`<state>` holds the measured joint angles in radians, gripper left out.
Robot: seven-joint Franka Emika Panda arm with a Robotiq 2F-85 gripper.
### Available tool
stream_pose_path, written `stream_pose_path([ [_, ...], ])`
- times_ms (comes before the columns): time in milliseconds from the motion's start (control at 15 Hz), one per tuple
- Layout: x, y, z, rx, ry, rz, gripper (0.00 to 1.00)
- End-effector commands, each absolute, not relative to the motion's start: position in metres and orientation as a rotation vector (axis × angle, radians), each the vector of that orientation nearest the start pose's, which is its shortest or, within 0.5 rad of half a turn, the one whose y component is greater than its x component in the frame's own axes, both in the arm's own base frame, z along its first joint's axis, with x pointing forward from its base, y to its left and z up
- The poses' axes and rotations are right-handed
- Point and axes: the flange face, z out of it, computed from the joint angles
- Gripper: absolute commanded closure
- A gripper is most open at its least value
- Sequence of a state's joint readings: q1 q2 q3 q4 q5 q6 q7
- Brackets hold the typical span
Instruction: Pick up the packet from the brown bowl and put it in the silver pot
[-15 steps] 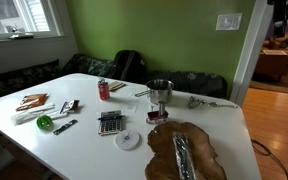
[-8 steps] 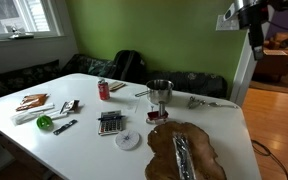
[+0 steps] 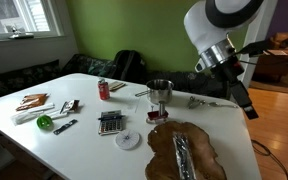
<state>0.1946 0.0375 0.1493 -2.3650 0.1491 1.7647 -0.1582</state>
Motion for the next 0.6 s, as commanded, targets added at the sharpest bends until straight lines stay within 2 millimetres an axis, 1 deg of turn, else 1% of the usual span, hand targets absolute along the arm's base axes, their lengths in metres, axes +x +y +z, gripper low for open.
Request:
stream_pose_path([
  [0,0.394,0.158,0.274,-2.835,-0.619,0.992,0.0],
  [67,0.396,0.158,0.272,-2.832,-0.615,0.997,0.0],
  [200,0.41,0.163,0.26,-2.894,-0.468,0.879,0.0],
  [400,0.43,0.178,0.232,-2.964,-0.306,0.726,0.0],
  [533,0.442,0.189,0.213,-2.996,-0.235,0.648,0.0],
])
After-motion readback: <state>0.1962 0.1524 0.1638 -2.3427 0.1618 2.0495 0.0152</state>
